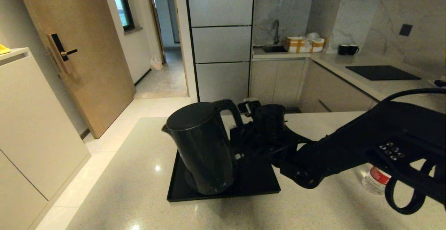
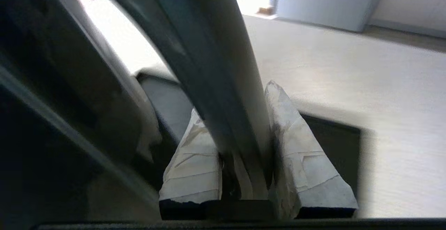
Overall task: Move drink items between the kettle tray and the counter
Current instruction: Return the kettle to its original position
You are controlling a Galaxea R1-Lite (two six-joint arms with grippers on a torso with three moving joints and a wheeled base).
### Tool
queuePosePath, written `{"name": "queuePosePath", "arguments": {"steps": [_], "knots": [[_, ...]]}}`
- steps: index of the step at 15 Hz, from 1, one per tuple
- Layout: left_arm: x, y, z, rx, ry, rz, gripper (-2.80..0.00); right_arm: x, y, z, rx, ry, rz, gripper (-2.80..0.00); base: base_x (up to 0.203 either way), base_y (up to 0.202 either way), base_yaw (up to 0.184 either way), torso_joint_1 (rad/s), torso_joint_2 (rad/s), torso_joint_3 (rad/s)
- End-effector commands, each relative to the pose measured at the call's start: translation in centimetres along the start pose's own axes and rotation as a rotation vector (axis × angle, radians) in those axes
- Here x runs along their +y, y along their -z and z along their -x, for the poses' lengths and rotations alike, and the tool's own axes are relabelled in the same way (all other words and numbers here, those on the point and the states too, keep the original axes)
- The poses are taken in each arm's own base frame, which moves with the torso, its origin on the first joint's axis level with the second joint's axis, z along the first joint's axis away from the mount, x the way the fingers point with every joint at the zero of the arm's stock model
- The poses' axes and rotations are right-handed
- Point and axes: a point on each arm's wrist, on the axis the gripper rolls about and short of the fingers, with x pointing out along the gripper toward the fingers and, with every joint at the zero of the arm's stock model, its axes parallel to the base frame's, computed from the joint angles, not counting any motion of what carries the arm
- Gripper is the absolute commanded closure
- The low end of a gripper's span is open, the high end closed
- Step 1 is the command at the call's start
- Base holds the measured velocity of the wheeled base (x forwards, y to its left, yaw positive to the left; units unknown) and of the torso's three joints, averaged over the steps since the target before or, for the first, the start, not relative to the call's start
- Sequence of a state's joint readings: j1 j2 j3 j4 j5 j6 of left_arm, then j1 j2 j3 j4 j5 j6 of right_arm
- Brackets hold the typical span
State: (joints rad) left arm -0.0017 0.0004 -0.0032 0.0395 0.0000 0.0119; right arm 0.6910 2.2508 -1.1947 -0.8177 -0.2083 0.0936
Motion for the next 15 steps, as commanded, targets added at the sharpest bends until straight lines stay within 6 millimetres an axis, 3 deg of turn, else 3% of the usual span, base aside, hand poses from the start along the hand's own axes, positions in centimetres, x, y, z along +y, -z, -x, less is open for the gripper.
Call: {"name": "queuePosePath", "arguments": {"steps": [1,8,15], "knots": [[0.0,0.0,0.0,0.0,0.0,0.0,0.0,1.2,2.0,-1.8,0.024,-0.017,0.013,0.0,0.0,0.0,0.0,0.0,0.0,0.0],[0.0,0.0,0.0,0.0,0.0,0.0,0.0,2.0,3.2,-5.2,0.041,-0.018,0.021,0.0,0.0,0.0,0.0,0.0,0.0,0.0],[0.0,0.0,0.0,0.0,0.0,0.0,0.0,1.4,2.3,-5.4,0.025,-0.006,0.01,0.0,0.0,0.0,0.0,0.0,0.0,0.0]]}}
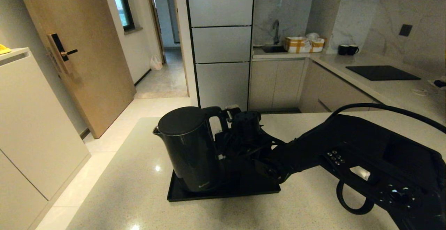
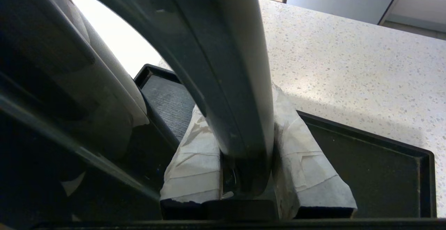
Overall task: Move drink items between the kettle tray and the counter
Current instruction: Return the kettle to its original position
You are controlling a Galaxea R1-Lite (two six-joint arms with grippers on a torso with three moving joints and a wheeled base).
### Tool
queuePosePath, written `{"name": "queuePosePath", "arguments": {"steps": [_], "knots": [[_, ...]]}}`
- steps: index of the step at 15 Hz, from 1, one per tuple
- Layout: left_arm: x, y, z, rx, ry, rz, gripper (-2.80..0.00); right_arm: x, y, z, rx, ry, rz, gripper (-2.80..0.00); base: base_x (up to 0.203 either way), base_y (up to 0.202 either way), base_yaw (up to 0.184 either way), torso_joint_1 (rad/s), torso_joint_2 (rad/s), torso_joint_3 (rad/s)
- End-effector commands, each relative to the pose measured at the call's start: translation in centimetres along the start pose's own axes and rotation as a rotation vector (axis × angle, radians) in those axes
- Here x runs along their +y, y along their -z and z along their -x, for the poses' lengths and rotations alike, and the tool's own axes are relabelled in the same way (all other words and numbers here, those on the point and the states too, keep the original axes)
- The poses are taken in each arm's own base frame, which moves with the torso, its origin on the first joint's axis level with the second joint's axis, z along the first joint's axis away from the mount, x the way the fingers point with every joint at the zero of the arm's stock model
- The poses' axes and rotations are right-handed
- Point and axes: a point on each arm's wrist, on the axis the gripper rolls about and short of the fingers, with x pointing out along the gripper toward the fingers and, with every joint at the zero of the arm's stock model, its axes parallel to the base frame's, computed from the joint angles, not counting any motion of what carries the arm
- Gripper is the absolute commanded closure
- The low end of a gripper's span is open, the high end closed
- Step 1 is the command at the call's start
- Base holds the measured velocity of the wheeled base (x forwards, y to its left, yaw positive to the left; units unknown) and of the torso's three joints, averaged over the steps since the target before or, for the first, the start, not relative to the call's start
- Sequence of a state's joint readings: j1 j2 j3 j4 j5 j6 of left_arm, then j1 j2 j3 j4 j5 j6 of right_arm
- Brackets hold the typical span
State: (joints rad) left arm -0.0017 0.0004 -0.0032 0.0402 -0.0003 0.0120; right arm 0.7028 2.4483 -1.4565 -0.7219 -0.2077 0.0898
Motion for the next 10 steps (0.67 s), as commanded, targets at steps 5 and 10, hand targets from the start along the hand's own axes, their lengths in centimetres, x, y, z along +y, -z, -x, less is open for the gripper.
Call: {"name": "queuePosePath", "arguments": {"steps": [5,10], "knots": [[0.0,0.0,0.0,-0.001,0.0,0.0,0.0,-1.4,0.5,-0.9,0.01,0.033,-0.005,0.0,0.0,0.0,0.0,0.0,0.0,0.0],[0.0,0.0,0.0,-0.001,0.0,0.0,0.0,-2.0,1.5,-1.2,0.039,0.046,-0.002,0.0,0.0,0.0,0.0,0.0,0.0,0.0]]}}
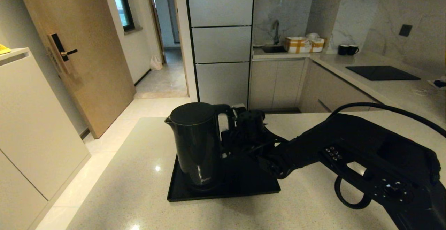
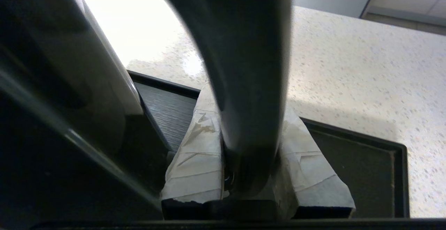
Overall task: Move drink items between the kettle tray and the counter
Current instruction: Return the kettle to its original position
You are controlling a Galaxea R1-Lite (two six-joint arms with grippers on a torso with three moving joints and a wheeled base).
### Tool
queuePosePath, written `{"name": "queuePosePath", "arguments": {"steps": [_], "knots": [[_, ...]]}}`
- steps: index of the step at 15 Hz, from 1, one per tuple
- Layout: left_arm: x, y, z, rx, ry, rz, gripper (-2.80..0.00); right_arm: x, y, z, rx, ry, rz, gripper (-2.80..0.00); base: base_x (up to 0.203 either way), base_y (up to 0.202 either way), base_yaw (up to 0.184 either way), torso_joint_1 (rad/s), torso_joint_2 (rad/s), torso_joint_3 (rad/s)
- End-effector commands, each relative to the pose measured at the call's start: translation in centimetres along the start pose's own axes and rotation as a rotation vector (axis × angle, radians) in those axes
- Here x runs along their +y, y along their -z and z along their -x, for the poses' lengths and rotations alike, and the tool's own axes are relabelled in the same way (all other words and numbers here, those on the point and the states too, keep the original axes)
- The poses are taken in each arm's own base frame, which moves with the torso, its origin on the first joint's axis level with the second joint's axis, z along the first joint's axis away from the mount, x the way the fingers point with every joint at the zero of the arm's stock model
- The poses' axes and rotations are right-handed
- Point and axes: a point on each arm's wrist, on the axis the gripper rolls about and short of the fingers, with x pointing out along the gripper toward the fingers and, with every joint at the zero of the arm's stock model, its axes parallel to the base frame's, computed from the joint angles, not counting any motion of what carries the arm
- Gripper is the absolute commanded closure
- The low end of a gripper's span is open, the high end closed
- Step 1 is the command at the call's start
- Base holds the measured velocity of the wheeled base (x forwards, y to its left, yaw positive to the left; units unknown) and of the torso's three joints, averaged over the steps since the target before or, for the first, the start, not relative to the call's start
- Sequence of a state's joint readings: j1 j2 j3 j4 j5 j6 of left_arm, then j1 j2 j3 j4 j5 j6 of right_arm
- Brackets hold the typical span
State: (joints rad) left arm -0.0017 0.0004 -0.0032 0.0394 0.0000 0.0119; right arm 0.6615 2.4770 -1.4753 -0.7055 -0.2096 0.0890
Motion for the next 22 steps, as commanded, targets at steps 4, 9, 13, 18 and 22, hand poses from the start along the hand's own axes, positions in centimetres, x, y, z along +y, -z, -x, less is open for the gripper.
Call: {"name": "queuePosePath", "arguments": {"steps": [4,9,13,18,22], "knots": [[0.0,0.0,0.0,0.0,0.0,0.0,0.0,-0.1,1.0,-0.1,0.022,0.003,0.006,0.0,0.0,0.0,0.0,0.0,0.0,0.0],[0.0,0.0,0.0,0.0,0.0,0.0,0.0,0.2,0.6,0.7,0.019,-0.005,0.014,0.0,0.0,0.0,0.0,0.0,0.0,0.0],[0.0,0.0,0.0,0.0,0.0,0.0,0.0,0.7,1.3,1.1,-0.014,0.003,0.068,0.0,0.0,0.0,0.0,0.0,0.0,0.0],[0.0,0.0,0.0,0.0,0.0,0.0,0.0,-0.1,1.7,1.2,-0.007,0.03,0.069,0.0,0.0,0.0,0.0,0.0,0.0,0.0],[0.0,0.0,0.0,0.0,0.0,0.0,0.0,-1.5,0.5,1.7,-0.02,0.055,0.049,0.0,0.0,0.0,0.0,0.0,0.0,0.0]]}}
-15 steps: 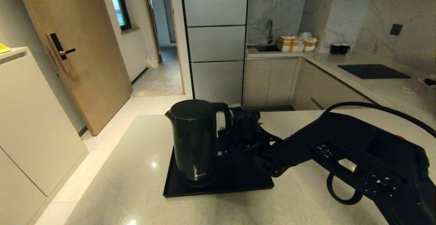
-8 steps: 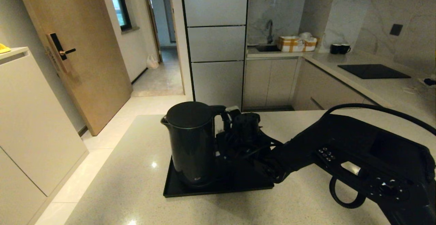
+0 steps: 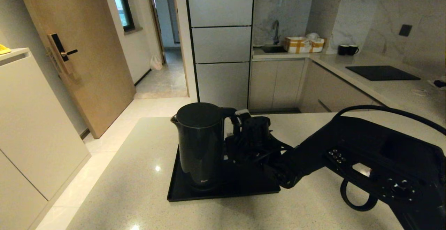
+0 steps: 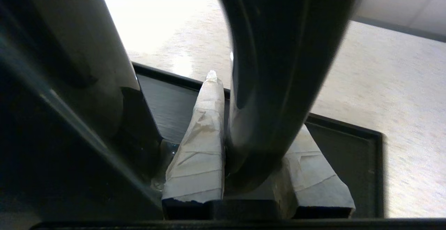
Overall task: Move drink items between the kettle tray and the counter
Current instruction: Return the kettle to its original position
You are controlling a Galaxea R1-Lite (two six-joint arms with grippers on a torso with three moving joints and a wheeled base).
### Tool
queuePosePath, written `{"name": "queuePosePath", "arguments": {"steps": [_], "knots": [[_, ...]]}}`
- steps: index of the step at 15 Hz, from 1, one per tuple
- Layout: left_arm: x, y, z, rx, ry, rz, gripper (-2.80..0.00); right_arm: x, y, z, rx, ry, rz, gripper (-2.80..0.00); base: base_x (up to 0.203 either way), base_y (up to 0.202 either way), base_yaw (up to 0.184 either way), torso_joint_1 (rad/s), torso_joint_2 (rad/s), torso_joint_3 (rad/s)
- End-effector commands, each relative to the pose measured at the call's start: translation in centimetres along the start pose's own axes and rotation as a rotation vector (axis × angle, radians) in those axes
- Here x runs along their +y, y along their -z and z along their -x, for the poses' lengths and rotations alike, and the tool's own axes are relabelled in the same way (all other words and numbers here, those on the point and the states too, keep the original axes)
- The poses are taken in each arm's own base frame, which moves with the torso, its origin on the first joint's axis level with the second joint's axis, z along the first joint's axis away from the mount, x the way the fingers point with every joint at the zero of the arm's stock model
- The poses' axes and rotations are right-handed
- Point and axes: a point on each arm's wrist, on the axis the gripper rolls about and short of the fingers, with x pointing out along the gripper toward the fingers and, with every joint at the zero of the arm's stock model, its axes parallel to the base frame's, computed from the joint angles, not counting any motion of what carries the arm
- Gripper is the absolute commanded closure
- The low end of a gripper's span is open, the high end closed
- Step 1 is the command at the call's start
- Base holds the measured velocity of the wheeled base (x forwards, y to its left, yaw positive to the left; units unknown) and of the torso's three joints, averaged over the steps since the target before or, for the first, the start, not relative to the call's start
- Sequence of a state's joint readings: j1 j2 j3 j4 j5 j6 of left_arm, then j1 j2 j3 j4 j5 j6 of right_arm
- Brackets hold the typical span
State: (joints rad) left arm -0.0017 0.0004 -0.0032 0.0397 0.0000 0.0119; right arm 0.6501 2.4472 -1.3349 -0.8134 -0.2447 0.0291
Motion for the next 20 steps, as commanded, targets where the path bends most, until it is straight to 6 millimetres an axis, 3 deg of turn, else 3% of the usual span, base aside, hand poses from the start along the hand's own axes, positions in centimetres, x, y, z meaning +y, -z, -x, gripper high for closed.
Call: {"name": "queuePosePath", "arguments": {"steps": [1,5,7,20], "knots": [[0.0,0.0,0.0,0.0,0.0,0.0,0.0,-0.7,-1.2,0.5,-0.026,0.013,-0.011,0.0,0.0,0.0,0.0,0.0,0.0,0.0],[0.0,0.0,0.0,0.0,0.0,0.0,0.0,-0.9,-2.5,1.2,-0.051,0.016,-0.019,0.0,0.0,0.0,0.0,0.0,0.0,0.0],[0.0,0.0,0.0,0.0,0.0,0.0,0.0,-0.9,-1.2,0.8,-0.02,0.018,-0.014,0.0,0.0,0.0,0.0,0.0,0.0,0.0],[0.0,0.0,0.0,0.0,0.0,0.0,0.0,1.0,2.4,0.2,0.064,-0.007,0.001,0.0,0.0,0.0,0.0,0.0,0.0,0.0]]}}
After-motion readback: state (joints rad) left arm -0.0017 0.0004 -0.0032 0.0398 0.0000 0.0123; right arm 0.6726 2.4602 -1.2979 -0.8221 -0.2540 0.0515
